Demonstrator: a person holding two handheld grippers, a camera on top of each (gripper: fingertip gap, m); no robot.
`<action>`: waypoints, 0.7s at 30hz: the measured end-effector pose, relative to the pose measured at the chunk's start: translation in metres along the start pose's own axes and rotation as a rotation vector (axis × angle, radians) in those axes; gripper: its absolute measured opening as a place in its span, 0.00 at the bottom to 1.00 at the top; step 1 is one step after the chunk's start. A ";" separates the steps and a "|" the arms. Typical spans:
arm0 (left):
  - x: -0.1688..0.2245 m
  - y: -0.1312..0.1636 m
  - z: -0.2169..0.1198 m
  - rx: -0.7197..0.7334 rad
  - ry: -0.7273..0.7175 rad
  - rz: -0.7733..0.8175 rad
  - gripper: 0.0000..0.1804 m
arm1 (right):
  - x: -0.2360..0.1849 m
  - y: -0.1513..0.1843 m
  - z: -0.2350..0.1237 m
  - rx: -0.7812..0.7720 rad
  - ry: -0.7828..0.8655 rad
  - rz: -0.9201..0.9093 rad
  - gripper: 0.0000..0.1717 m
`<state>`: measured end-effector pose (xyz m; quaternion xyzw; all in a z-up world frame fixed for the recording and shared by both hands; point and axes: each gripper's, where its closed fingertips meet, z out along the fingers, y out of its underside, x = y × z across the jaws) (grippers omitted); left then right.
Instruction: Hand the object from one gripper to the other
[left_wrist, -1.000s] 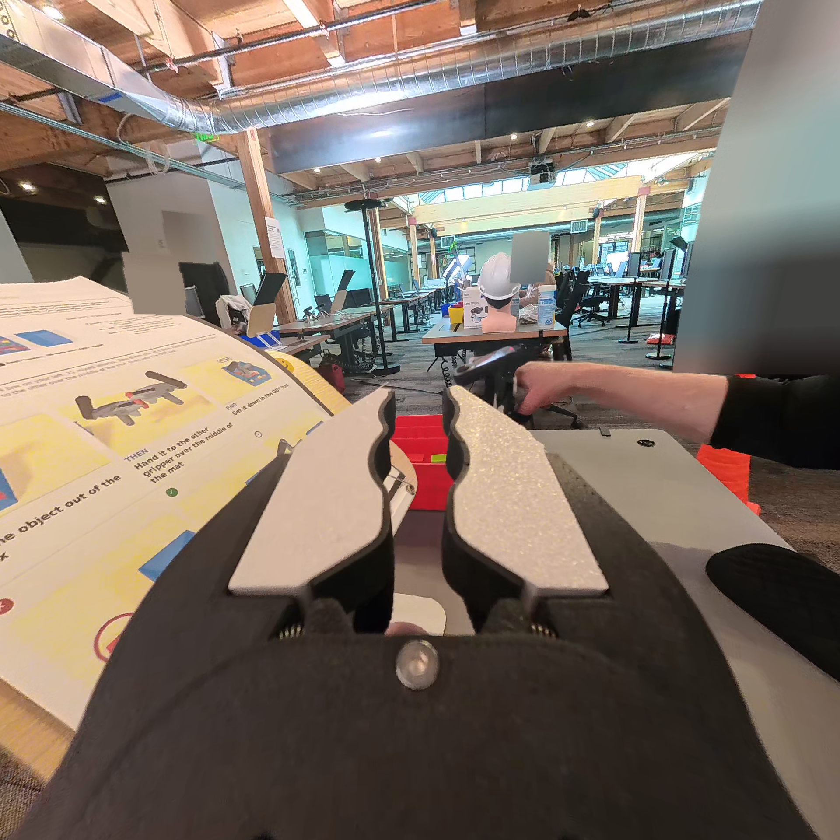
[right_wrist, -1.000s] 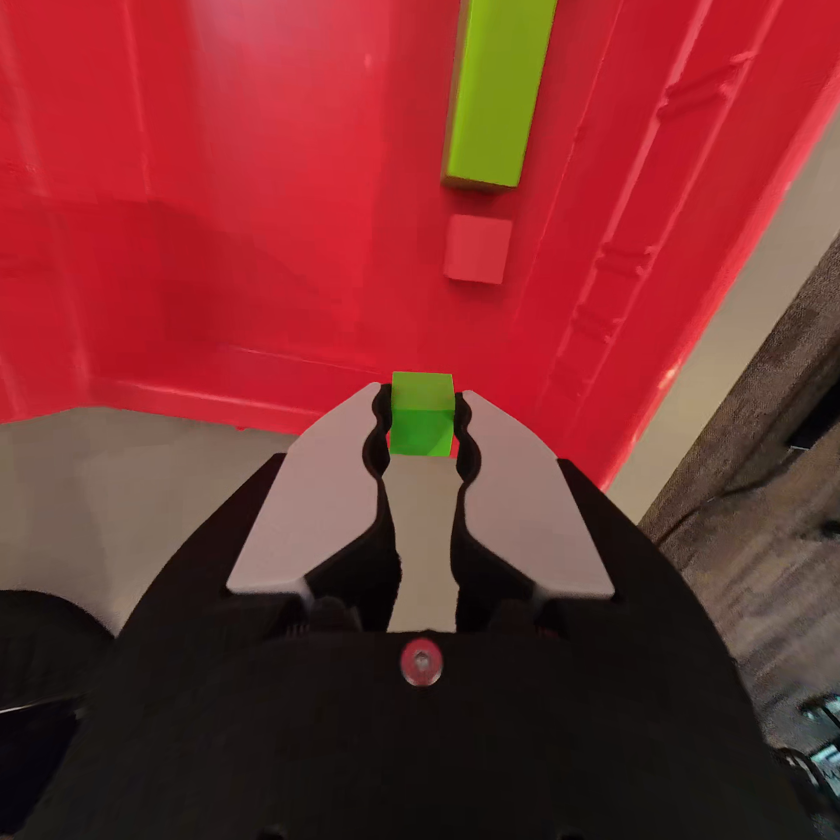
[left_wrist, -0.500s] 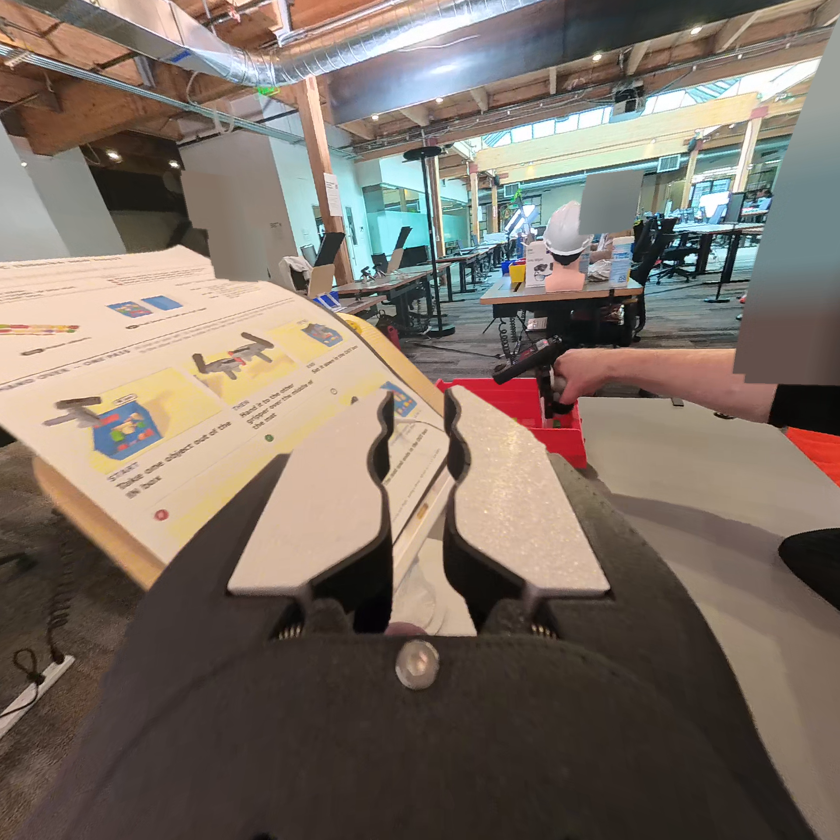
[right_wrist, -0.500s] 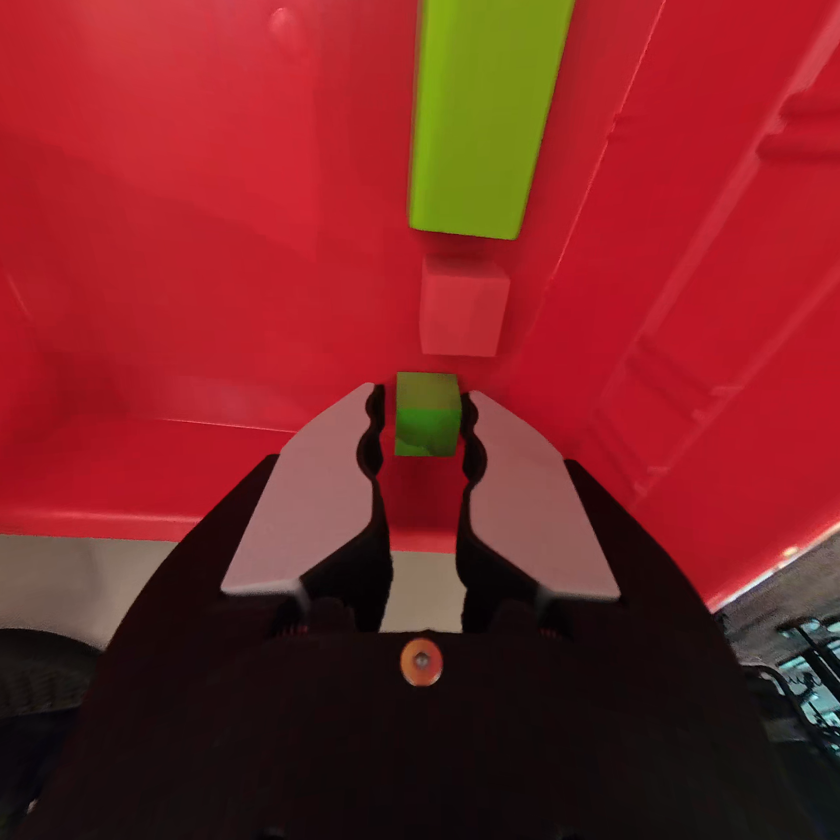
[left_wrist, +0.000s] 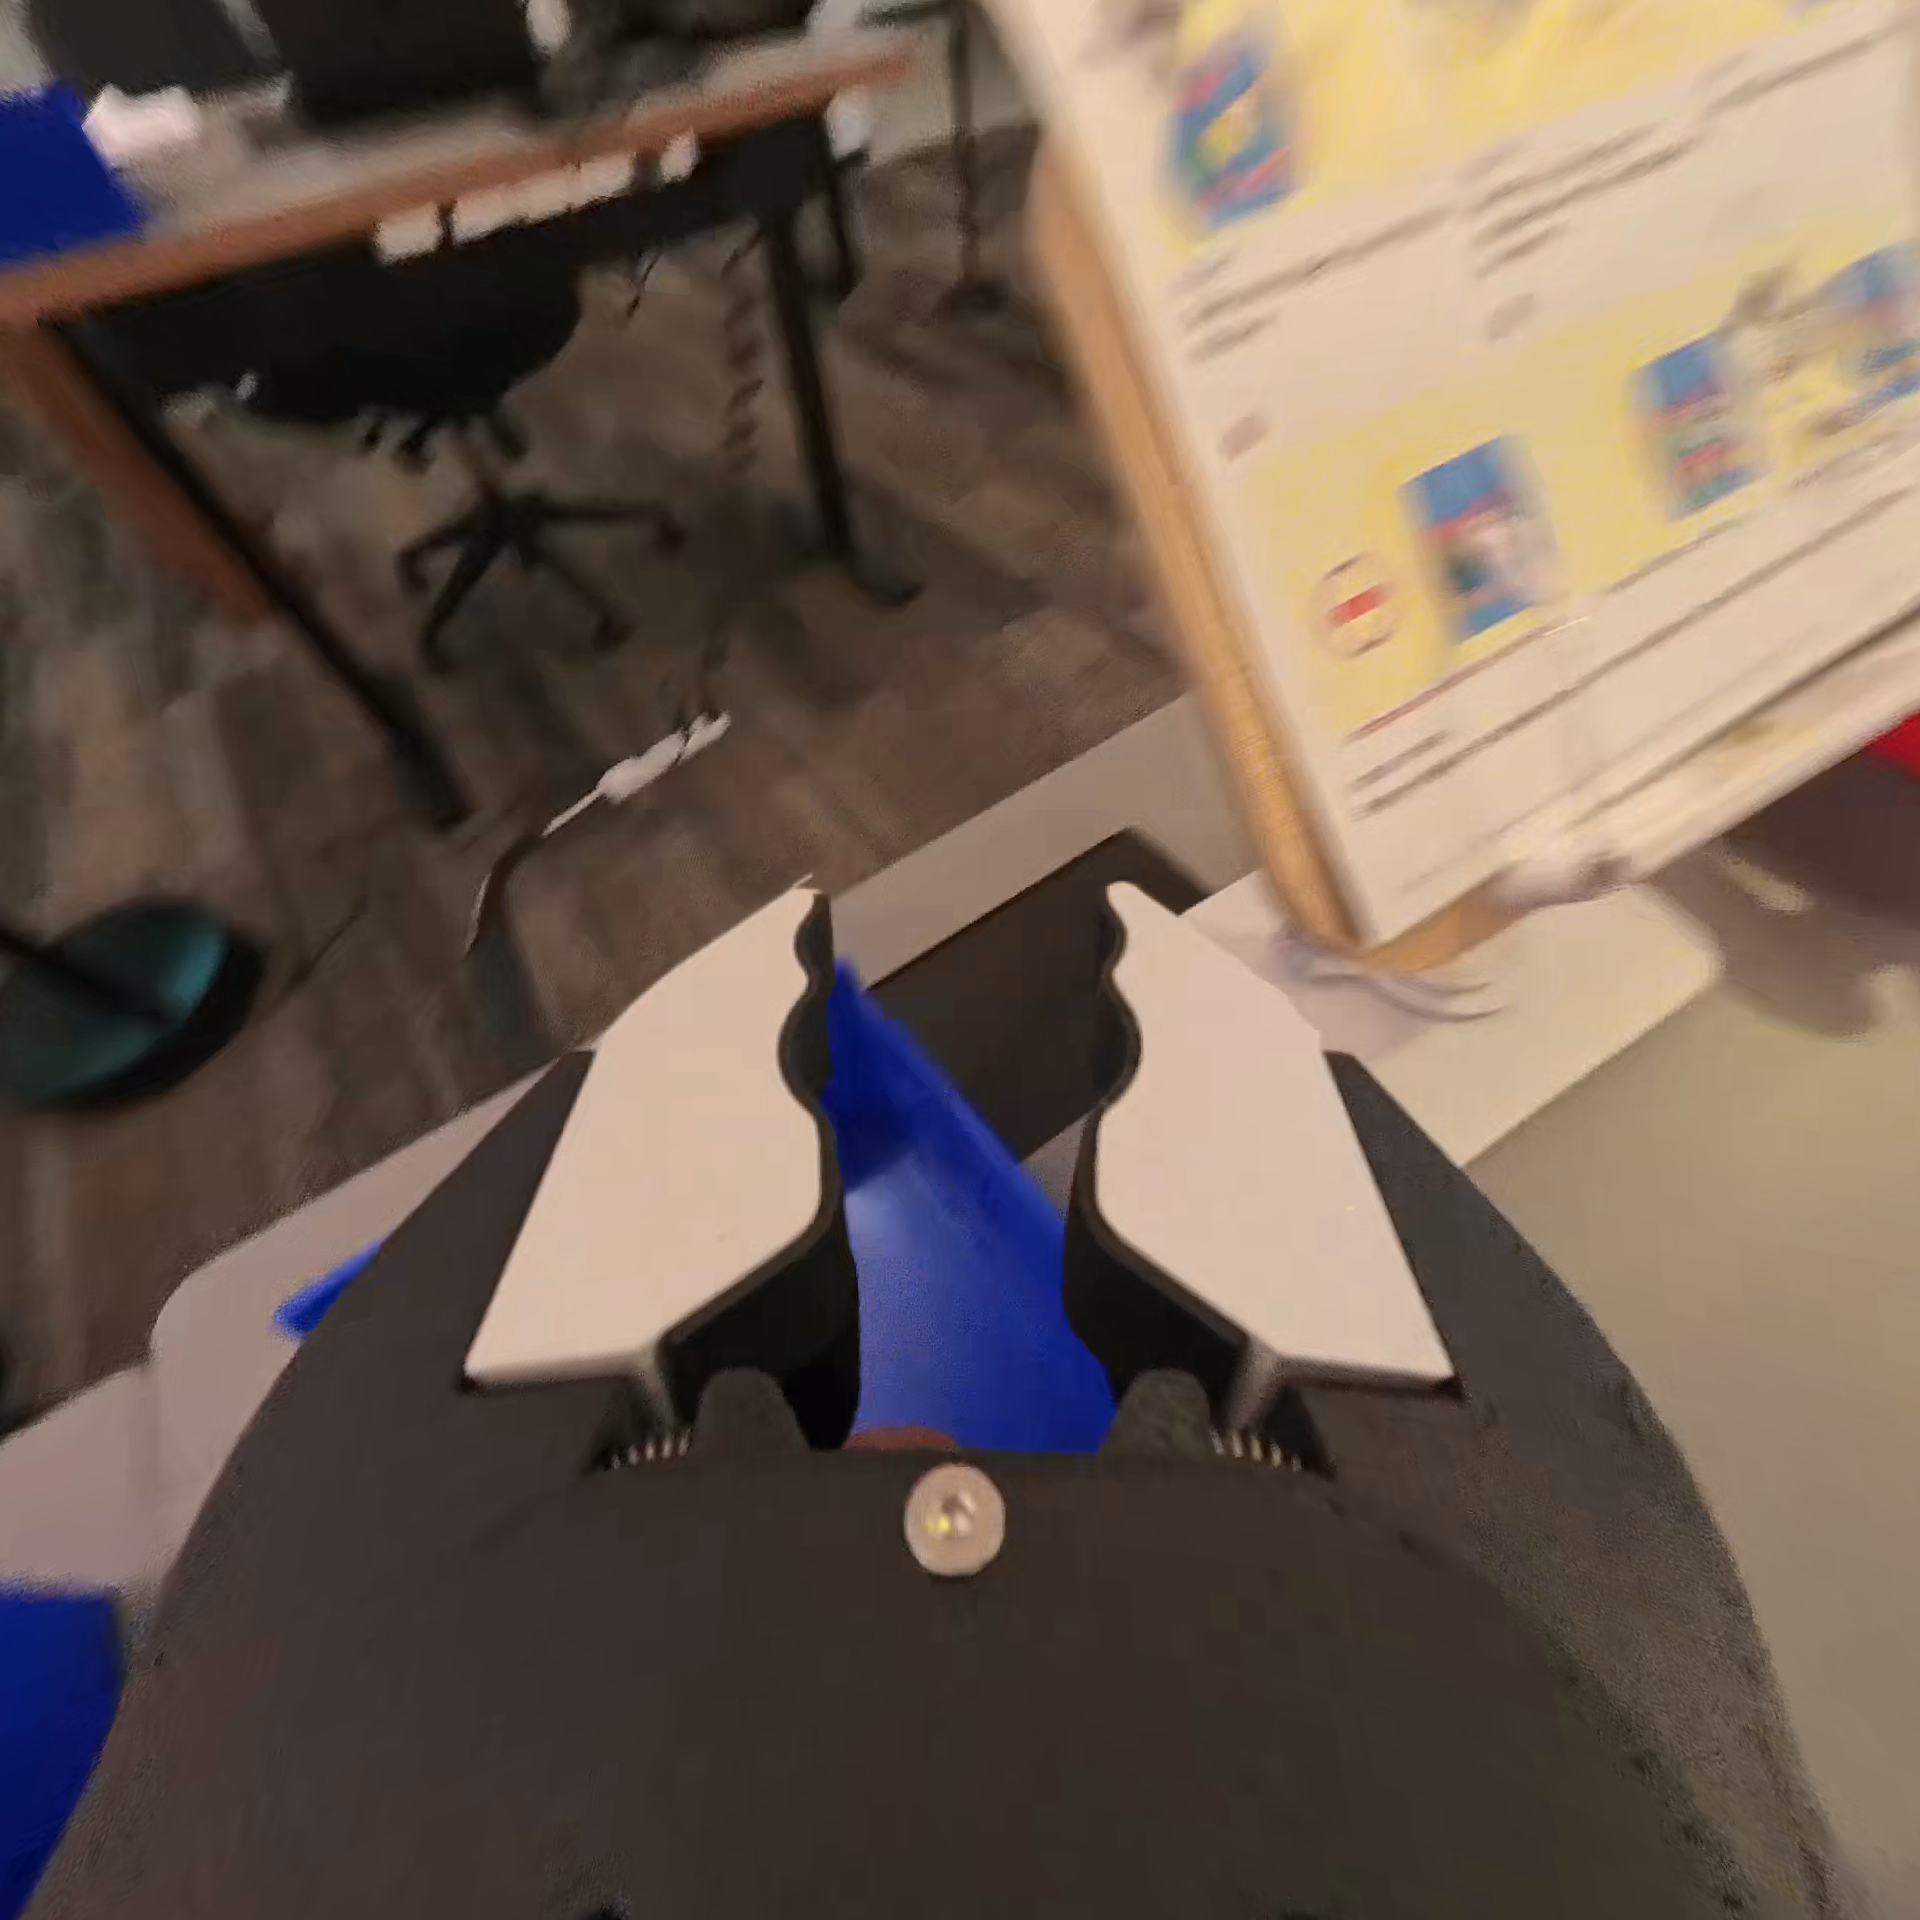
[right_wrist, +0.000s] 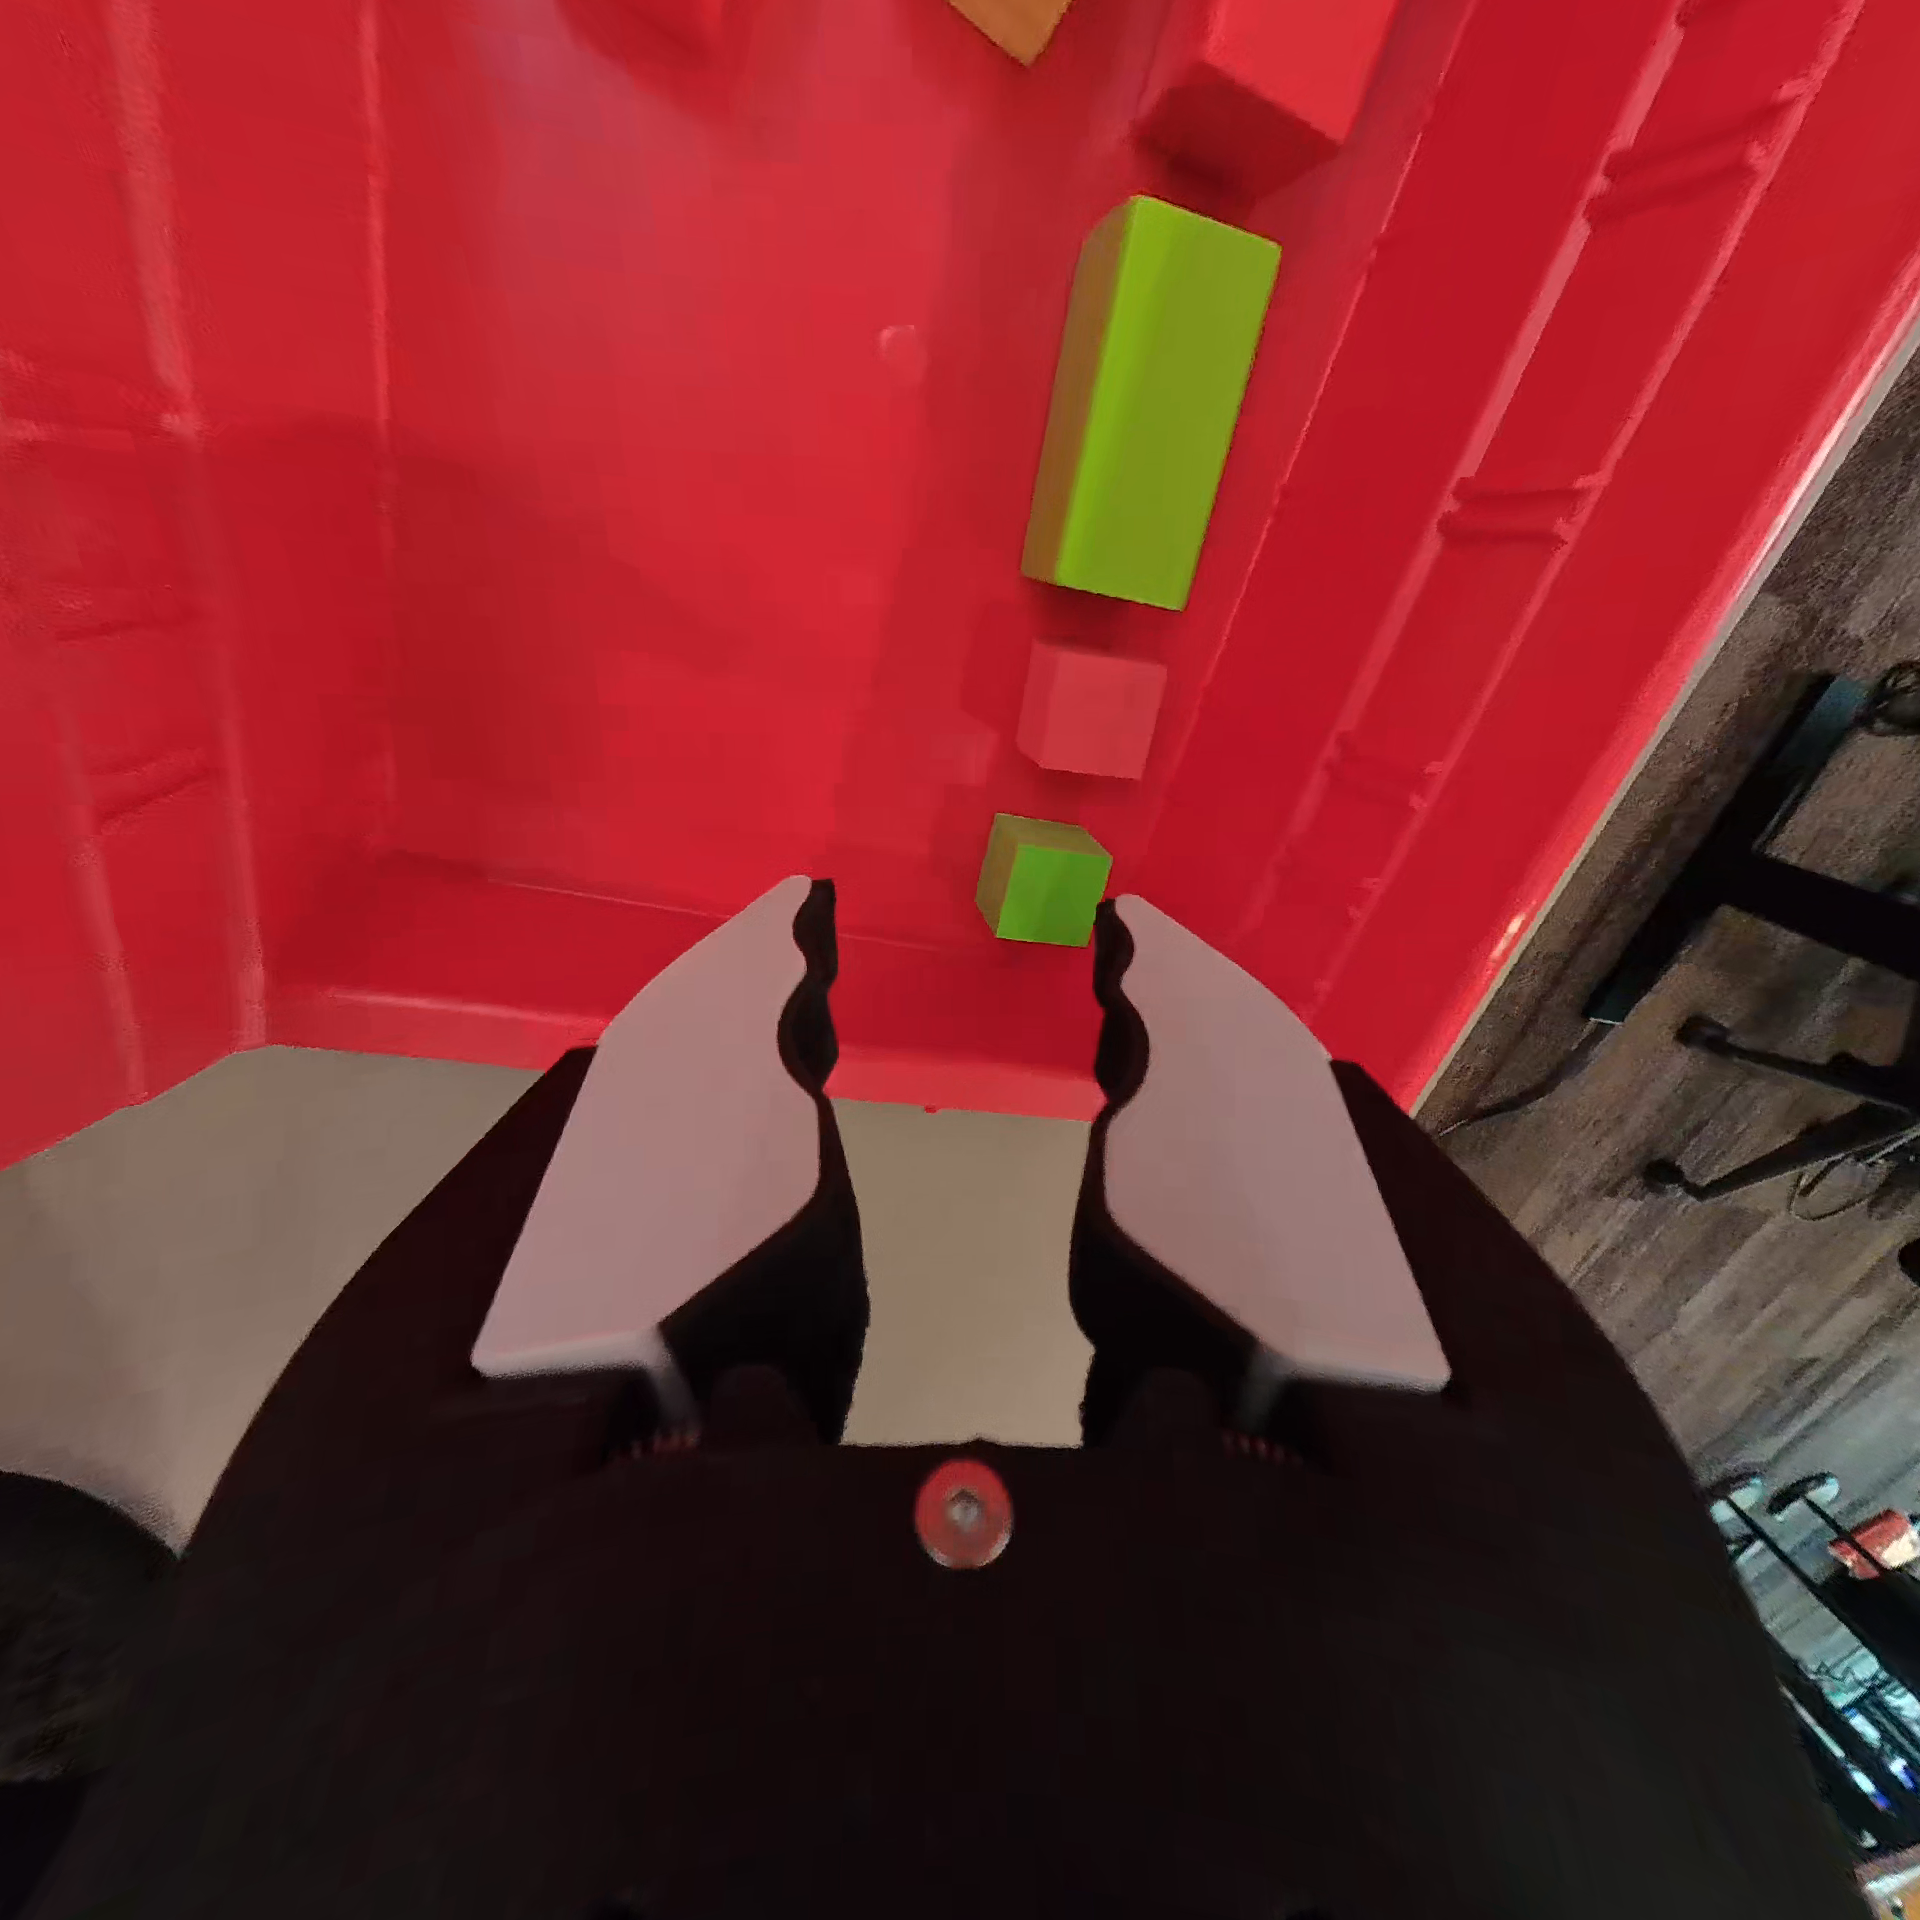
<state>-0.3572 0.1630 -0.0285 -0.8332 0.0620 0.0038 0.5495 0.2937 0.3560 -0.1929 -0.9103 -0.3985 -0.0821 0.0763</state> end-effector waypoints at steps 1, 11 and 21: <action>-0.015 0.016 0.006 -0.051 -0.032 -0.030 0.26 | -0.004 -0.001 -0.002 0.007 -0.001 -0.012 0.27; -0.124 0.158 0.032 -0.527 -0.338 -0.051 0.26 | -0.046 -0.015 -0.010 0.076 -0.011 -0.114 0.26; -0.151 0.221 0.060 -0.769 -0.447 -0.007 0.29 | -0.061 -0.019 -0.019 0.116 -0.013 -0.164 0.25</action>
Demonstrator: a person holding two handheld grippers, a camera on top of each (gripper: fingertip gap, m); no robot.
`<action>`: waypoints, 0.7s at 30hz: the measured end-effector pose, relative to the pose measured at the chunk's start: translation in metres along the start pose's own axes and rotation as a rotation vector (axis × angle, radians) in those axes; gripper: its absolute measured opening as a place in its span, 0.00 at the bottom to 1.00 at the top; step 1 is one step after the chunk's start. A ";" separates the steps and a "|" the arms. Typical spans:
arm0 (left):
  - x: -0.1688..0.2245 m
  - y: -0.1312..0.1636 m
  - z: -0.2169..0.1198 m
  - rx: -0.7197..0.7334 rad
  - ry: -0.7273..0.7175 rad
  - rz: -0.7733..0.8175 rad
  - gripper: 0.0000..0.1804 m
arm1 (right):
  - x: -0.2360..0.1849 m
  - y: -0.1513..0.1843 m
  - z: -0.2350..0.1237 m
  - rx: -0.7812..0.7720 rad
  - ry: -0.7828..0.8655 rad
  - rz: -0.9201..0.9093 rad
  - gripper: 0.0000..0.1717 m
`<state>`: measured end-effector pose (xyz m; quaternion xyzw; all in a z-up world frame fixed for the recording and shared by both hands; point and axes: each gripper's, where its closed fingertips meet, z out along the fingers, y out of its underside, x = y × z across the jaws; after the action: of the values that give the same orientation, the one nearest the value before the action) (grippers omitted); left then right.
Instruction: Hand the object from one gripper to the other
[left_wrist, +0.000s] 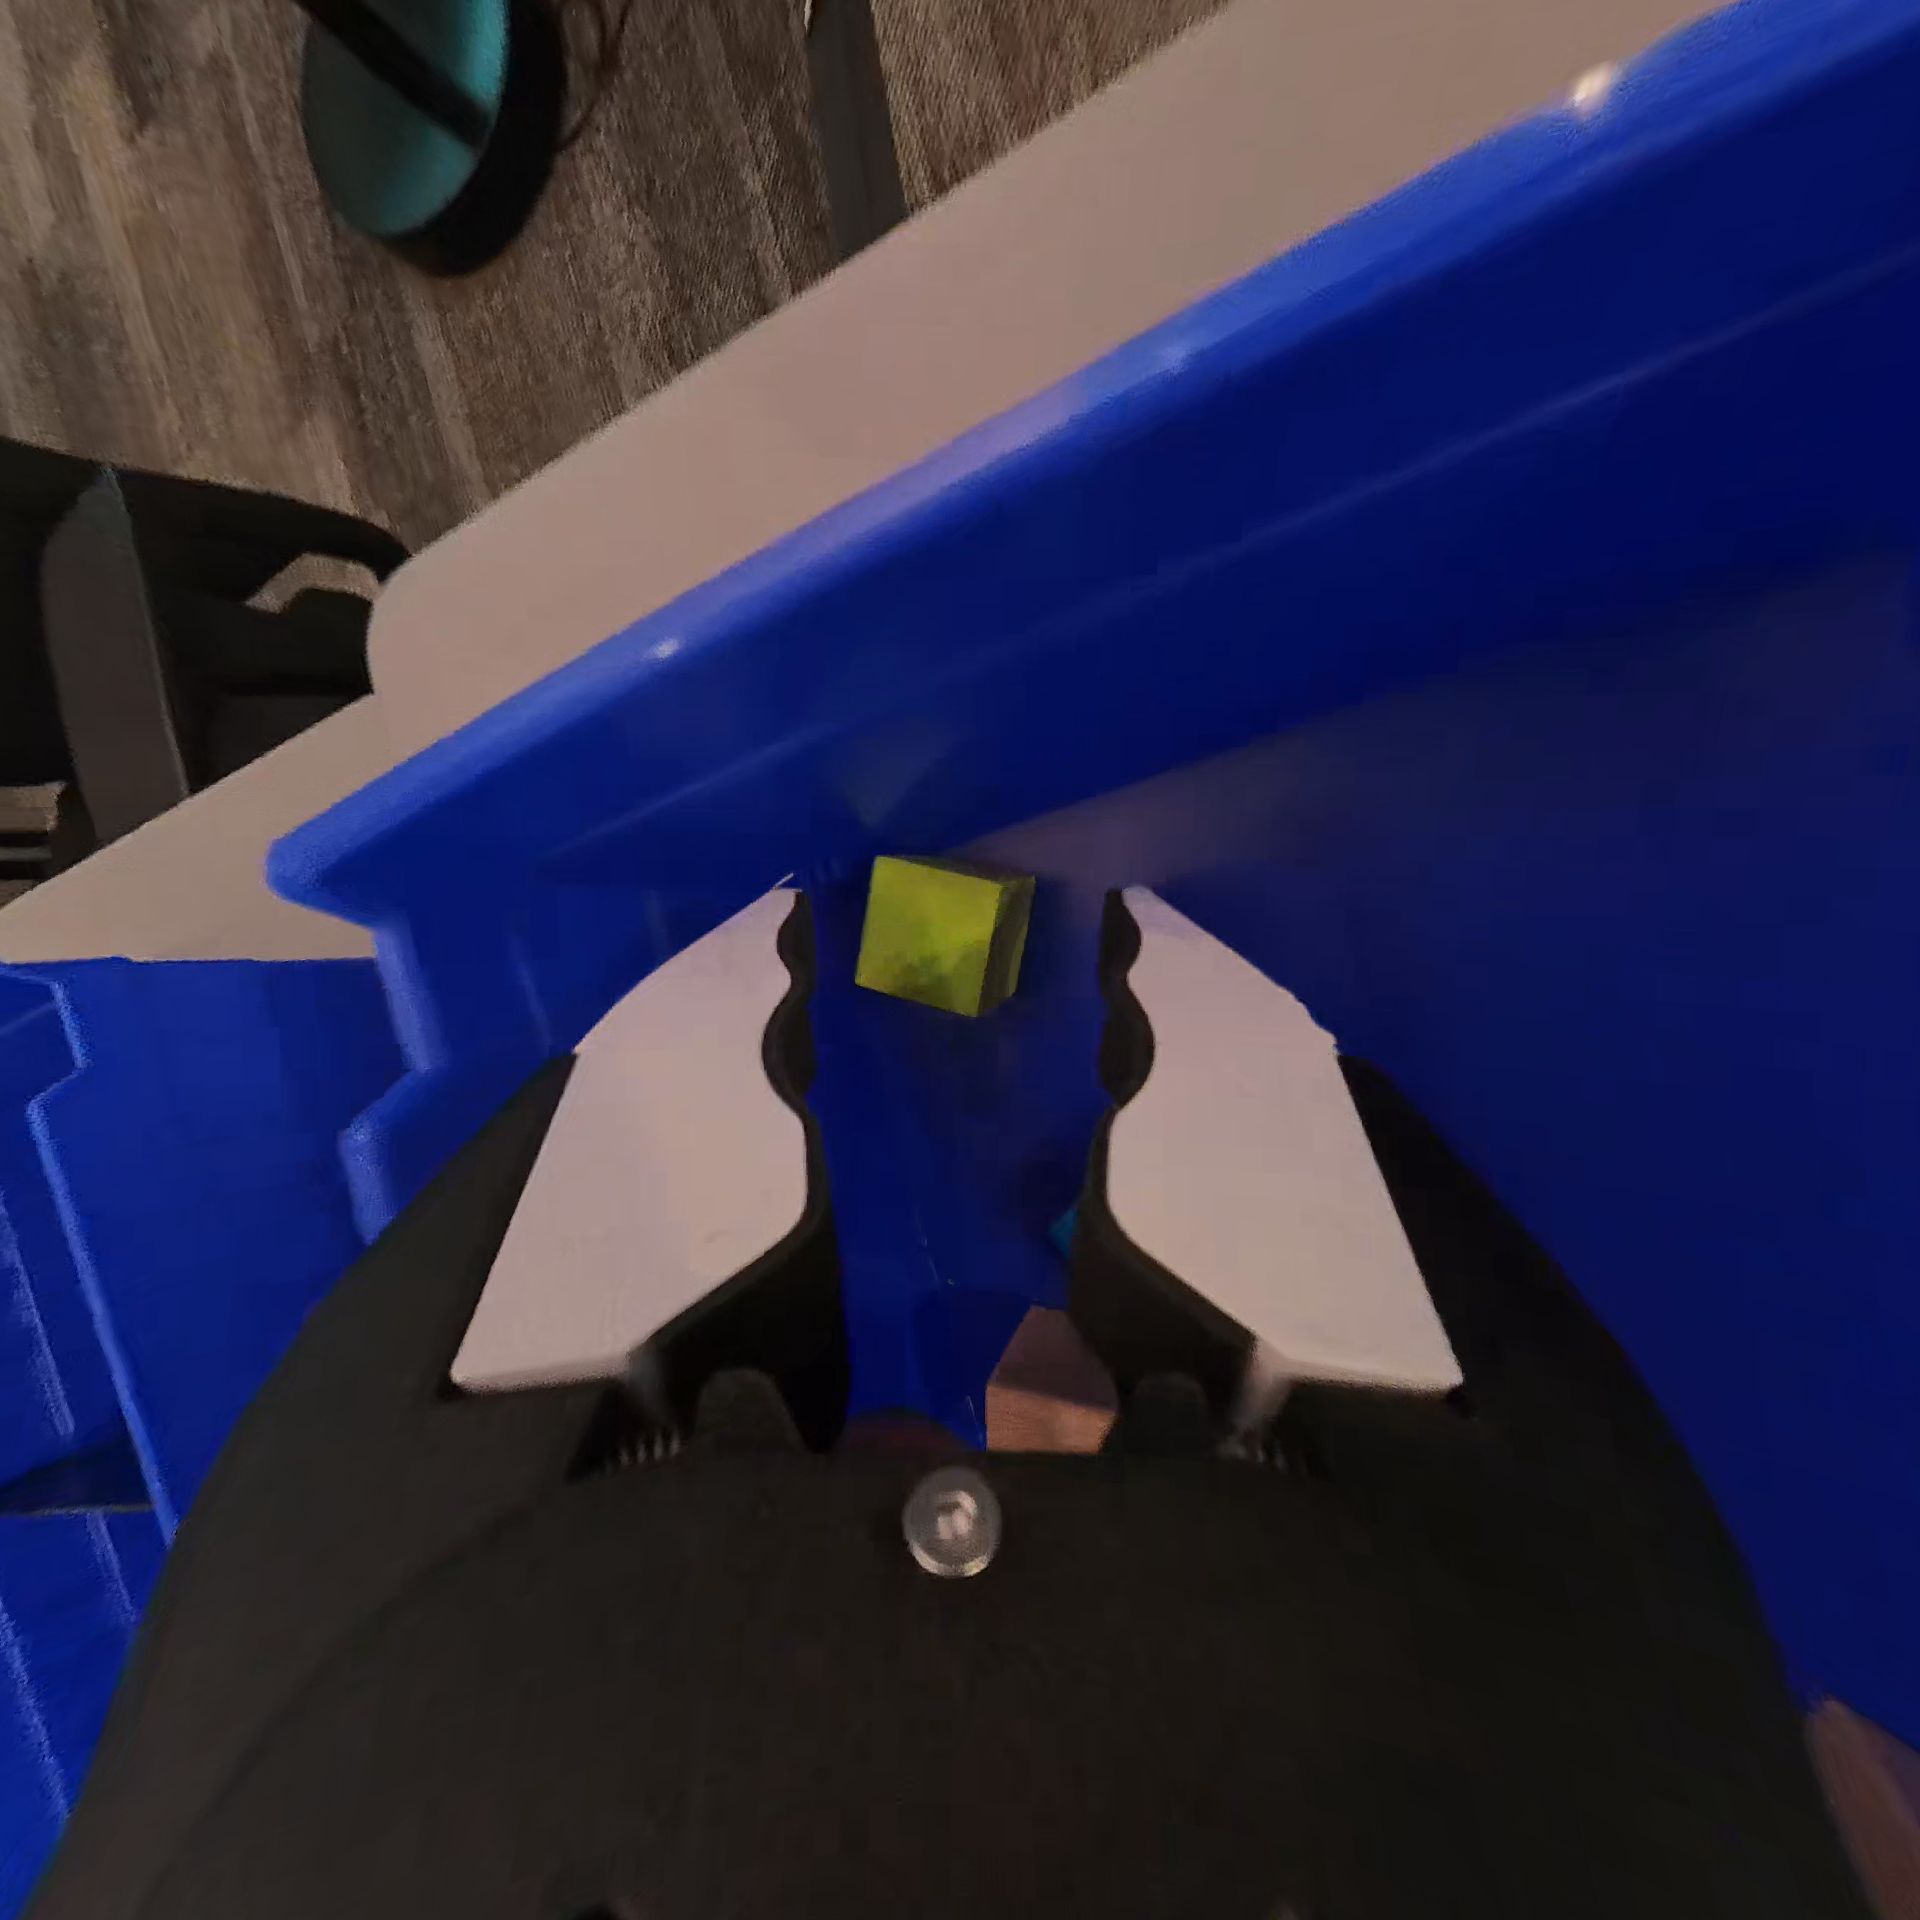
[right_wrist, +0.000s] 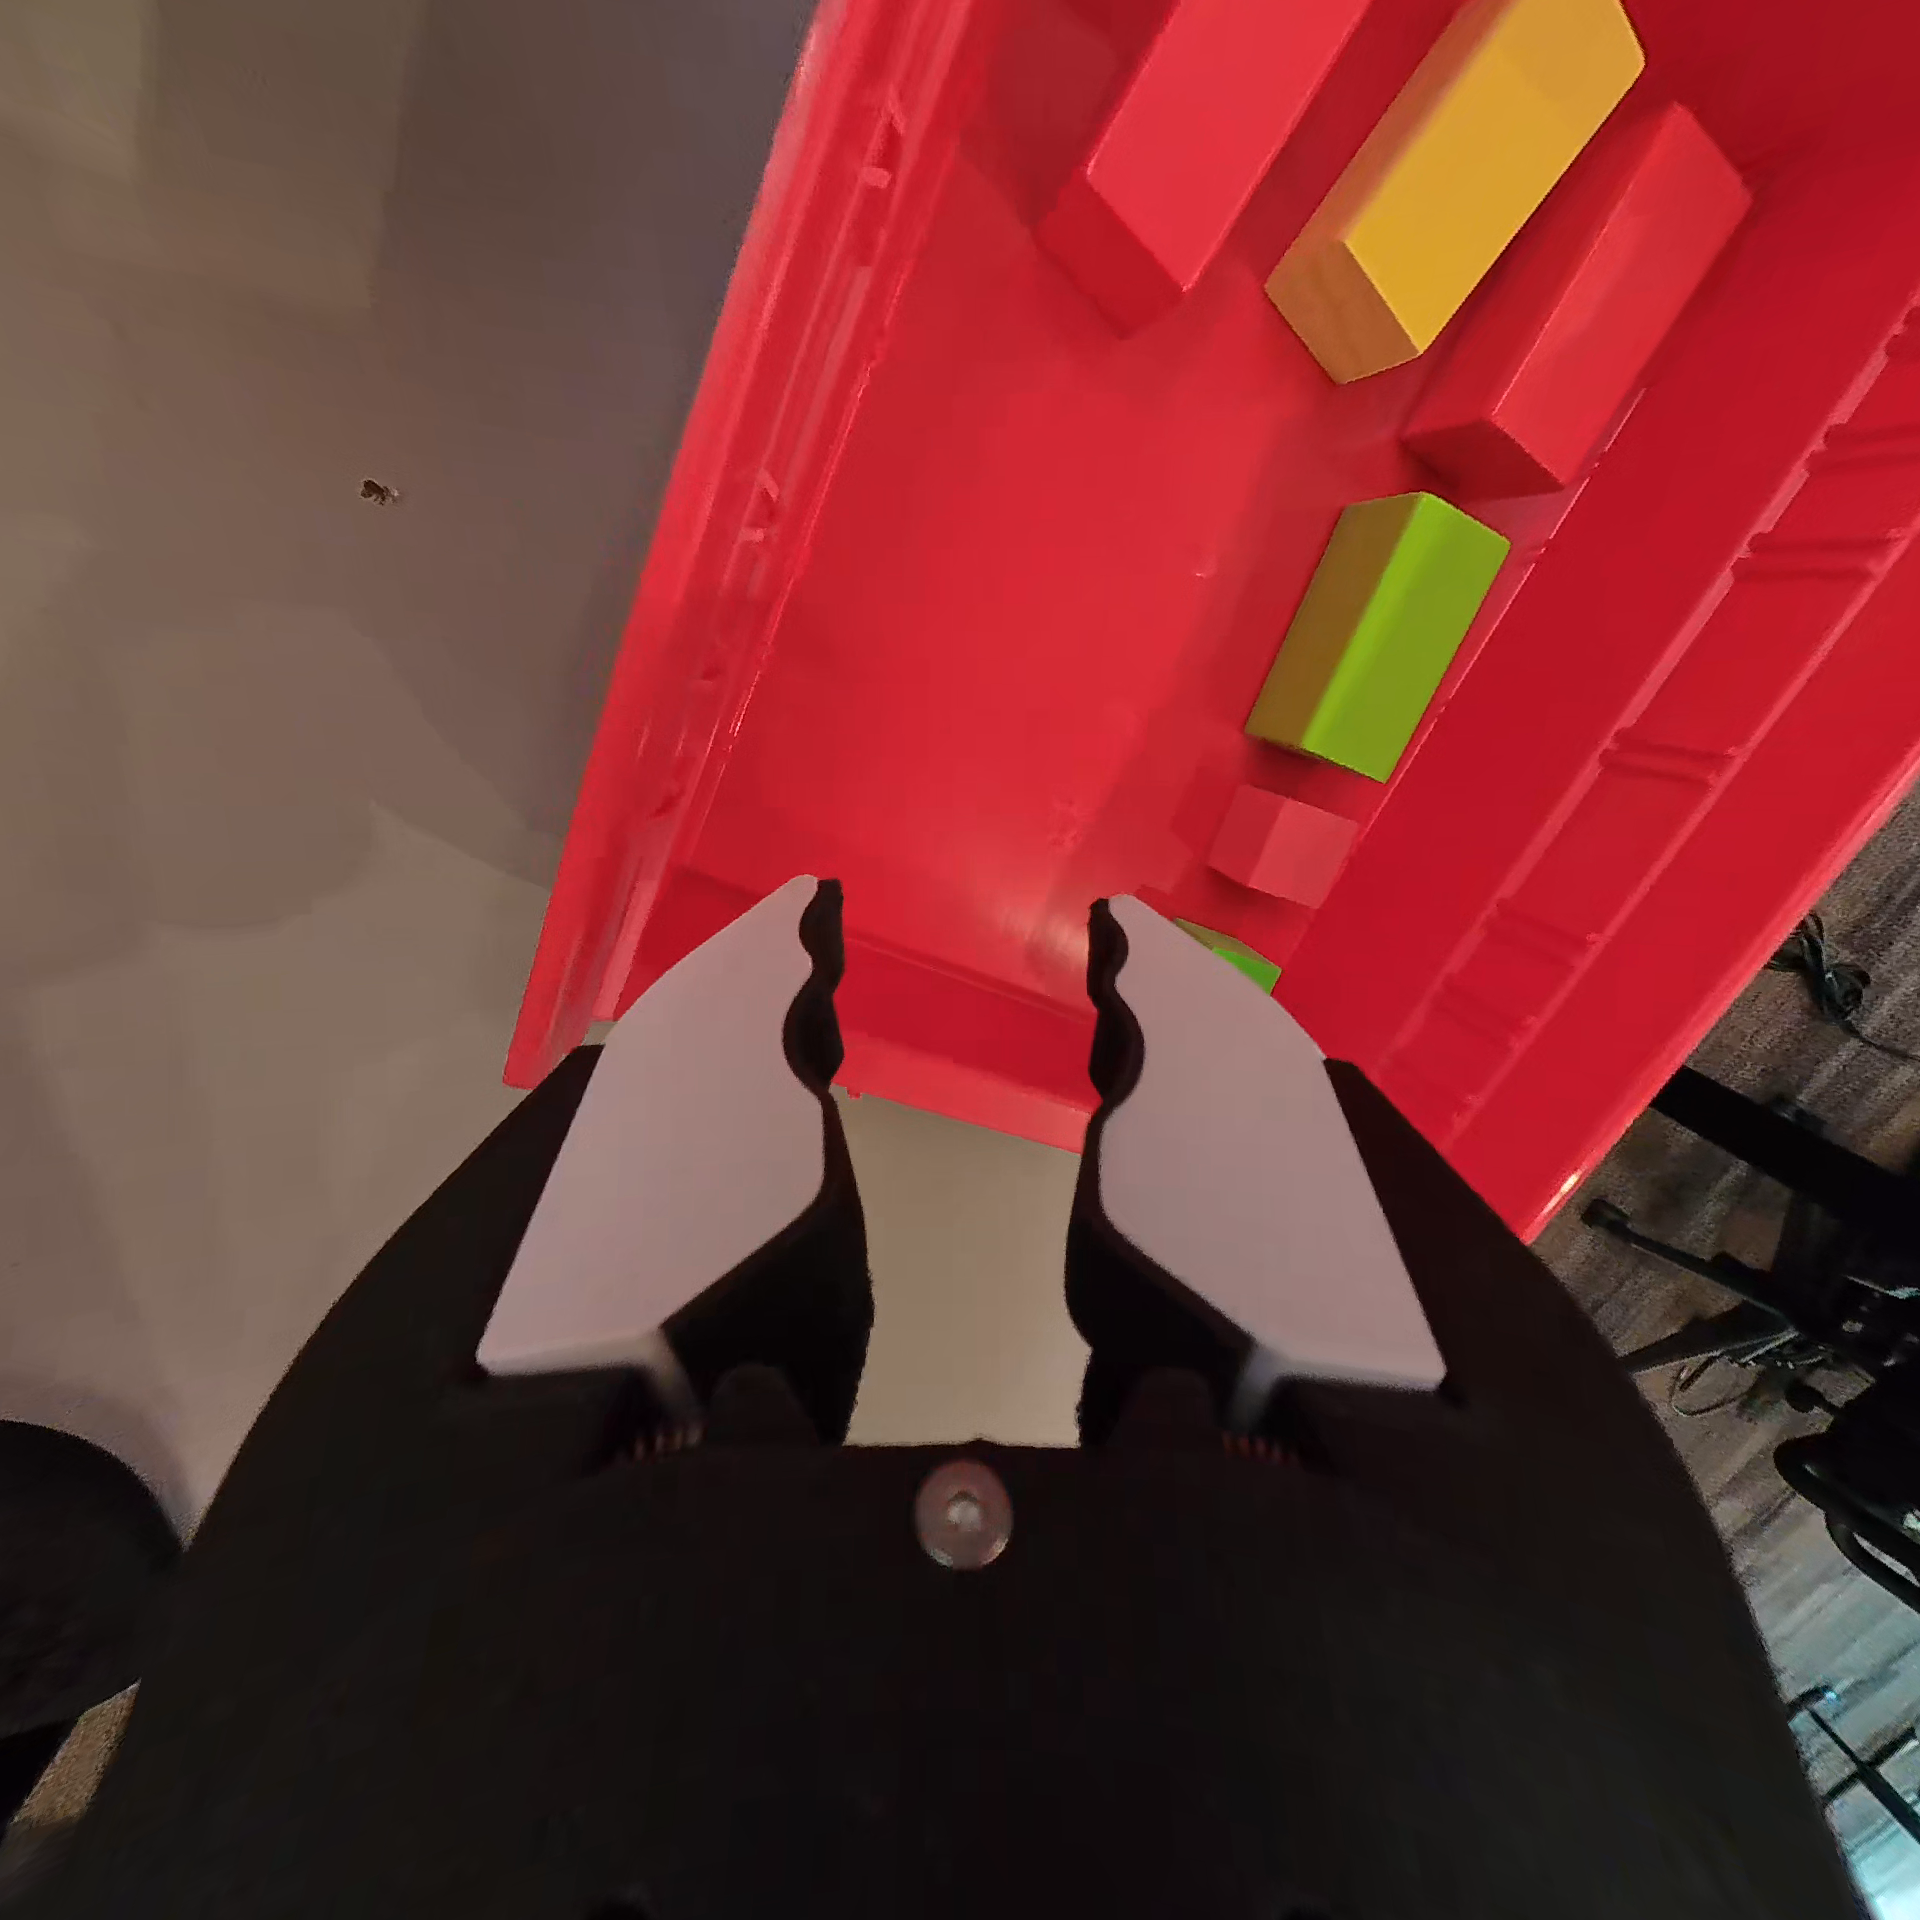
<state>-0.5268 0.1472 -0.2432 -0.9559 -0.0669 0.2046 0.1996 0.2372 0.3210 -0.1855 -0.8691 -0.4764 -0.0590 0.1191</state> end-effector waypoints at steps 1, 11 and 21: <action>0.002 0.003 0.004 -0.021 0.003 0.007 0.30 | -0.001 0.000 0.000 0.000 0.000 -0.003 0.25; 0.005 0.010 0.010 -0.060 0.010 -0.014 0.20 | -0.005 -0.002 0.002 0.013 -0.014 -0.011 0.25; 0.020 0.015 0.006 -0.068 0.128 -0.053 0.32 | -0.009 -0.008 -0.001 0.023 -0.017 -0.024 0.25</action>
<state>-0.5109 0.1398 -0.2616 -0.9711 -0.0863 0.1355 0.1764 0.2257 0.3173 -0.1855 -0.8623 -0.4885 -0.0475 0.1245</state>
